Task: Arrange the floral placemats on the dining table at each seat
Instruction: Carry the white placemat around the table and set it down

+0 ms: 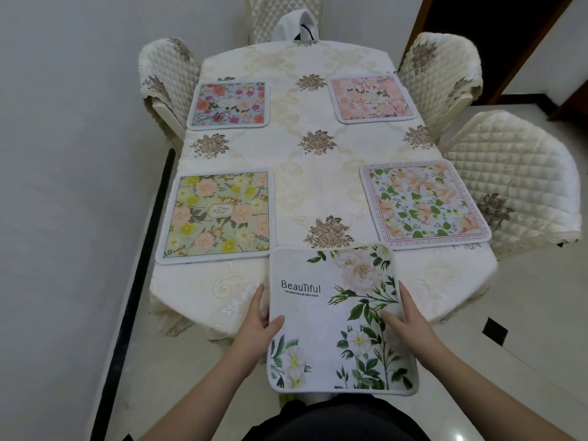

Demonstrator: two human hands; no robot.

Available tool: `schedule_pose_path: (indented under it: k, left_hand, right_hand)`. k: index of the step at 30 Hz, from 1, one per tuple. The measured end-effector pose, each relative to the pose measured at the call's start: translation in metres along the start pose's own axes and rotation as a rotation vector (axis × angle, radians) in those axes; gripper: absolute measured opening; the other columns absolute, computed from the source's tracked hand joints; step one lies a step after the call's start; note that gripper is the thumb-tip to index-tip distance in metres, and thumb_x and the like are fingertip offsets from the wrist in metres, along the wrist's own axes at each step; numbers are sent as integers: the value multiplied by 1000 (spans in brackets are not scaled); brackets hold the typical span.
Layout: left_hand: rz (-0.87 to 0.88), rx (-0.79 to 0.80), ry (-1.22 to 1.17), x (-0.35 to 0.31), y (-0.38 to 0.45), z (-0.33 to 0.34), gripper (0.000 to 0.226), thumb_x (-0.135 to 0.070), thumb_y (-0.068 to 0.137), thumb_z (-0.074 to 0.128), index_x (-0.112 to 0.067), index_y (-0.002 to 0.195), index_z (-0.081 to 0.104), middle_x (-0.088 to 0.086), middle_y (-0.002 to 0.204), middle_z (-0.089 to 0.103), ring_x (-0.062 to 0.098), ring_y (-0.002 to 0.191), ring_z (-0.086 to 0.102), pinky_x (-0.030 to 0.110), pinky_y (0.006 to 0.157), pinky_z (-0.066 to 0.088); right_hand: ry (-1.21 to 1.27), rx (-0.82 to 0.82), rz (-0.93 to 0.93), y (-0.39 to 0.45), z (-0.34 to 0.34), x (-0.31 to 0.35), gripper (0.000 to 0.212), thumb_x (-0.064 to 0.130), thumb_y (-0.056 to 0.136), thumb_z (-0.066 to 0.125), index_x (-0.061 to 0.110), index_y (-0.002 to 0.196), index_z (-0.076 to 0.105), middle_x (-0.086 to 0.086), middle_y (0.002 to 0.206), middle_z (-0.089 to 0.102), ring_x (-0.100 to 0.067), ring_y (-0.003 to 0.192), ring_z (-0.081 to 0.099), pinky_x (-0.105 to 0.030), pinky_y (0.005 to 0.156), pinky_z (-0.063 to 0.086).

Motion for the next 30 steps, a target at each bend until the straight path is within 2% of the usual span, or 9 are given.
schedule_pose_path:
  k: [2, 4, 10, 14, 17, 19, 22, 24, 30]
  left_hand:
    - [6, 30, 82, -2, 0, 2, 76, -20, 98, 63, -45, 152, 15, -8, 145, 52, 12, 124, 59, 37, 101, 51]
    - [75, 55, 202, -9, -1, 6, 72, -24, 99, 61, -42, 153, 18, -18, 149, 43, 5, 130, 48, 27, 104, 42]
    - [216, 10, 409, -35, 3, 14, 75, -17, 100, 58, -28, 158, 12, -23, 148, 24, -1, 133, 30, 18, 105, 26]
    - [292, 34, 441, -58, 8, 33, 76, -14, 99, 58, -30, 158, 13, -24, 149, 22, 2, 136, 30, 20, 107, 26]
    - [342, 75, 481, -73, 9, 56, 75, -17, 99, 59, -31, 158, 15, -22, 152, 24, 10, 140, 34, 30, 114, 32]
    - [371, 110, 493, -81, 9, 72, 76, -22, 98, 60, -43, 155, 14, -17, 158, 26, 16, 140, 39, 41, 115, 36]
    - [379, 166, 484, -93, 6, 100, 77, -30, 95, 63, -78, 131, 14, -8, 155, 42, 19, 130, 54, 49, 106, 47]
    - [372, 203, 451, -100, 2, 122, 74, -28, 95, 64, -77, 127, 19, -2, 147, 53, 20, 119, 63, 49, 99, 52]
    - [371, 307, 398, -110, -33, 204, 68, -23, 94, 67, -63, 134, 31, 3, 114, 74, 18, 88, 76, 46, 79, 60]
  right_hand:
    - [-116, -48, 22, -4, 3, -4, 78, 29, 96, 61, 36, 155, 11, 8, 153, 35, -21, 134, 43, -39, 108, 37]
    - [-157, -105, 31, -10, 4, -2, 77, 25, 96, 59, 32, 156, 11, 6, 151, 39, -24, 132, 46, -38, 102, 39]
    - [-53, -221, 22, -29, -6, 0, 78, 16, 94, 59, 36, 155, 14, 13, 145, 41, -9, 116, 50, -32, 100, 43]
    - [5, -346, 22, -51, -29, -2, 79, 15, 95, 61, 33, 156, 14, 11, 133, 44, -9, 107, 53, -27, 92, 42]
    - [67, -432, 11, -70, -51, -7, 80, 13, 94, 61, 32, 156, 14, 11, 135, 43, -8, 113, 50, -25, 93, 39]
    - [109, -483, 0, -84, -67, -16, 80, 14, 93, 63, 33, 155, 17, 10, 142, 45, -11, 115, 54, -27, 91, 42]
    - [186, -531, 1, -107, -88, -32, 78, 13, 92, 64, 35, 154, 21, 5, 141, 52, -13, 115, 59, -22, 83, 47]
    - [243, -560, -2, -123, -101, -43, 79, 12, 92, 65, 36, 154, 21, 4, 139, 54, -12, 115, 60, -19, 83, 49]
    - [325, -682, 20, -185, -152, -92, 79, 16, 91, 67, 40, 152, 23, 10, 137, 56, -11, 115, 60, -32, 93, 50]
Point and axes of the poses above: each hand's wrist, its own y-axis towards the middle knuckle, its own z-axis out of the palm, x = y × z, the point moved 7 cm from there along y, towards the middle knuckle
